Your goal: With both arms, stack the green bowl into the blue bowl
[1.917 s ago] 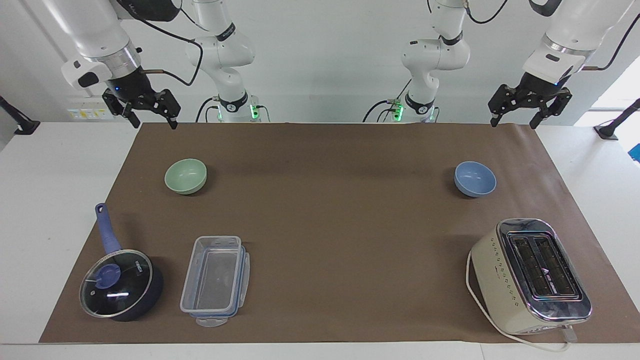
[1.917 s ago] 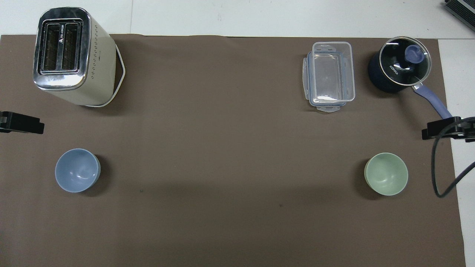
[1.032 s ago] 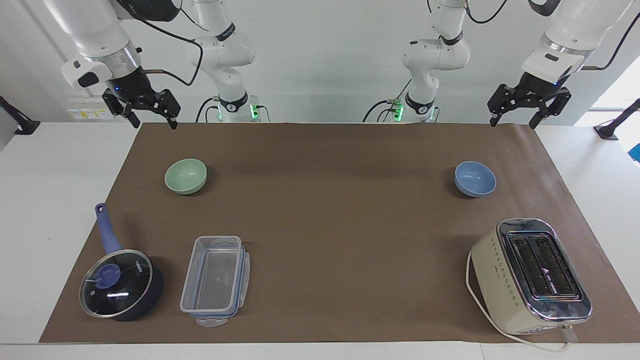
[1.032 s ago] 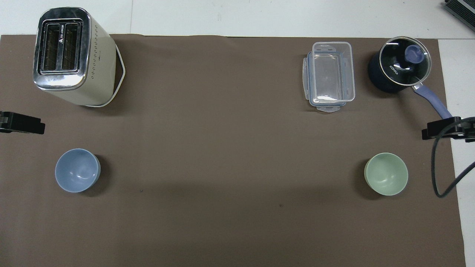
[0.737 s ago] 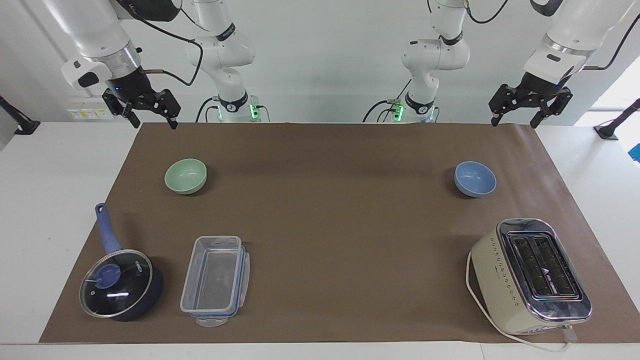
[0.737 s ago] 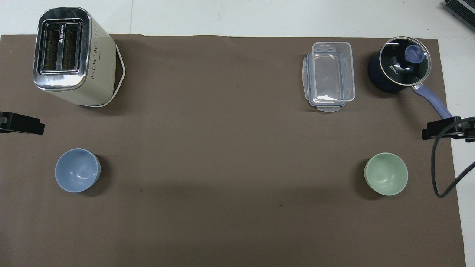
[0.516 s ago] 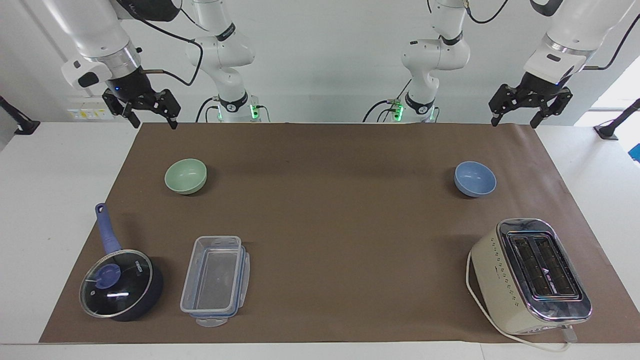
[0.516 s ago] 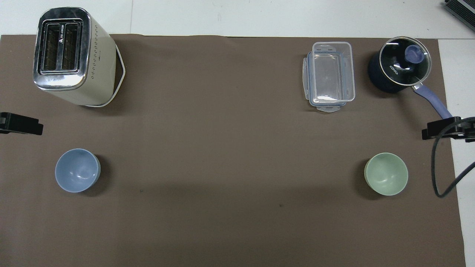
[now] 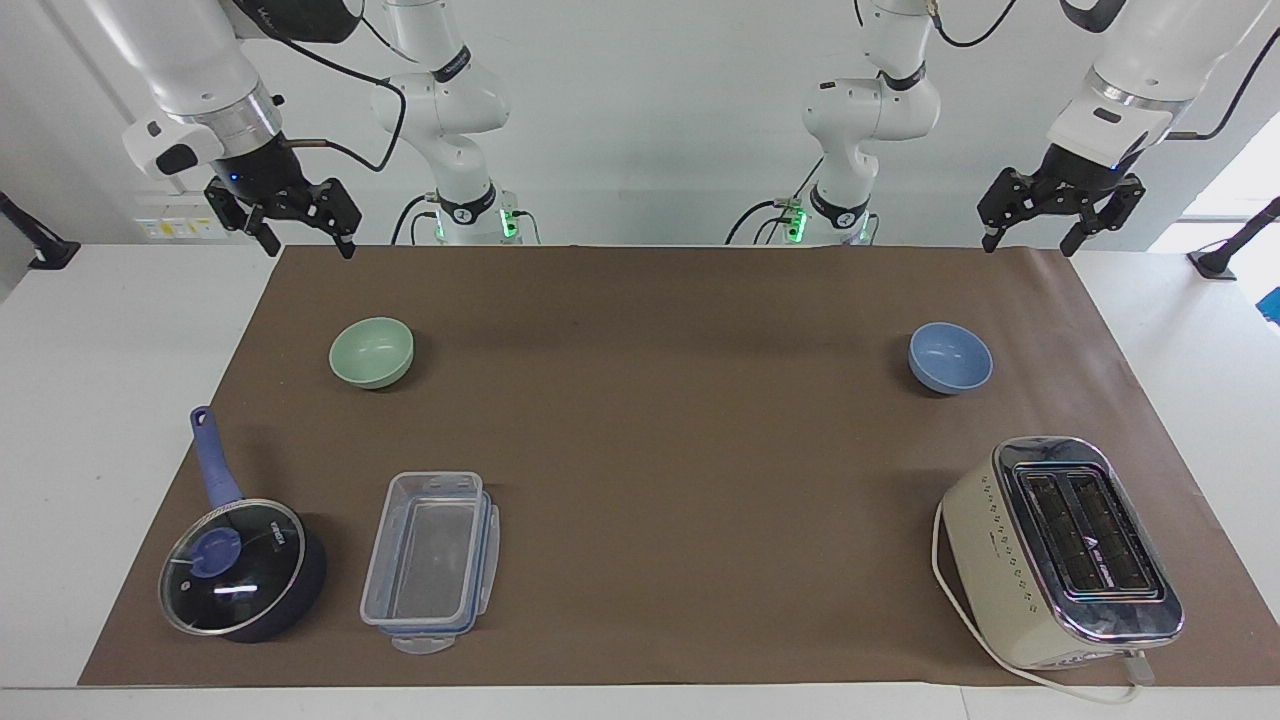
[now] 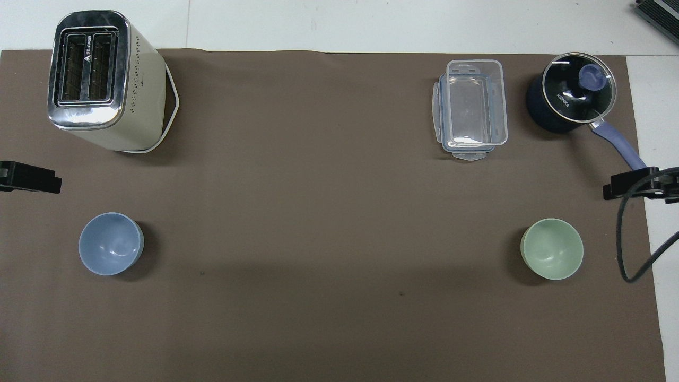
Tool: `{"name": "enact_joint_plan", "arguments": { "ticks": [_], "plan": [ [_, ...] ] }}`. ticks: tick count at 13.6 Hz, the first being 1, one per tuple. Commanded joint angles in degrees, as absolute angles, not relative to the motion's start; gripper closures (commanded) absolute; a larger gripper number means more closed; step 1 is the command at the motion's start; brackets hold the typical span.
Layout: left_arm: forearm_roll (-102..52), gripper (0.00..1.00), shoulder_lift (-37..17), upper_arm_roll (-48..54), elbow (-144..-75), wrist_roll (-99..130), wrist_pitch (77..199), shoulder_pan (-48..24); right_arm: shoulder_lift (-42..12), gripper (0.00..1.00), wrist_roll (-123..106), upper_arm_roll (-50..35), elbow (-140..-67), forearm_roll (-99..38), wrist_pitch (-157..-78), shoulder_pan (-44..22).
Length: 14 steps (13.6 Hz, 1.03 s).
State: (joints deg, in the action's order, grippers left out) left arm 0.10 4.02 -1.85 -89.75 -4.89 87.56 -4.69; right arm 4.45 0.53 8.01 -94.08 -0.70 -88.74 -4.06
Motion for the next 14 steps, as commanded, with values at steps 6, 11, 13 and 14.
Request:
{"name": "enact_joint_plan", "arguments": {
  "ticks": [6,11,13,14],
  "plan": [
    [-0.4,0.00,5.0,-1.6,-90.1,-5.5,86.4,-3.5,4.7,0.00,-0.8,7.9,-94.0,-1.6,-88.9,-3.7],
    [-0.4,0.00,5.4,-1.6,-90.8,-5.5,86.8,-3.5,4.7,0.00,-0.8,7.9,-94.0,-1.6,-88.9,-3.7],
    [-0.4,0.00,5.4,-1.5,-90.8,-5.5,86.9,-3.5,4.7,0.00,-0.8,7.9,-94.0,-1.6,-88.9,-3.7],
    [-0.4,0.00,5.4,-1.6,-90.8,-5.5,87.0,-3.5,4.7,0.00,-0.8,7.9,-94.0,-1.6,-88.9,-3.7]
  ]
}}
